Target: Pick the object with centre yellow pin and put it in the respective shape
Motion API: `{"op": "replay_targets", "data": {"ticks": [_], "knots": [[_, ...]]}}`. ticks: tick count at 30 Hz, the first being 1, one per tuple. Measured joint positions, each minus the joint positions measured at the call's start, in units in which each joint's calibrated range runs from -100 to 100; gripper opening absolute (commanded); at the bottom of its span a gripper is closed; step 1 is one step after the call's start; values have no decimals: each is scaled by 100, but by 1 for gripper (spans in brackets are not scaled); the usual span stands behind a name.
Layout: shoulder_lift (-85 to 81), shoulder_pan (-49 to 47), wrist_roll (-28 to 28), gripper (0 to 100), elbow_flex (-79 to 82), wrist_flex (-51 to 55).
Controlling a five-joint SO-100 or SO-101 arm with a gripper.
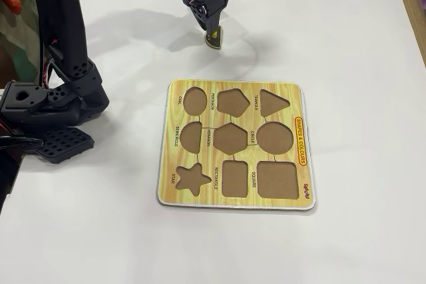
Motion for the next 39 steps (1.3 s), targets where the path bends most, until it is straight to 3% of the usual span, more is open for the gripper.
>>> {"op": "replay_targets", "data": {"ticks": [13,21,32,39], "knots": [[0,0,0,12,0,0],[0,0,-5,12,0,-583],[0,0,-5,11,0,-591],[0,0,10,4,0,-437]]}}
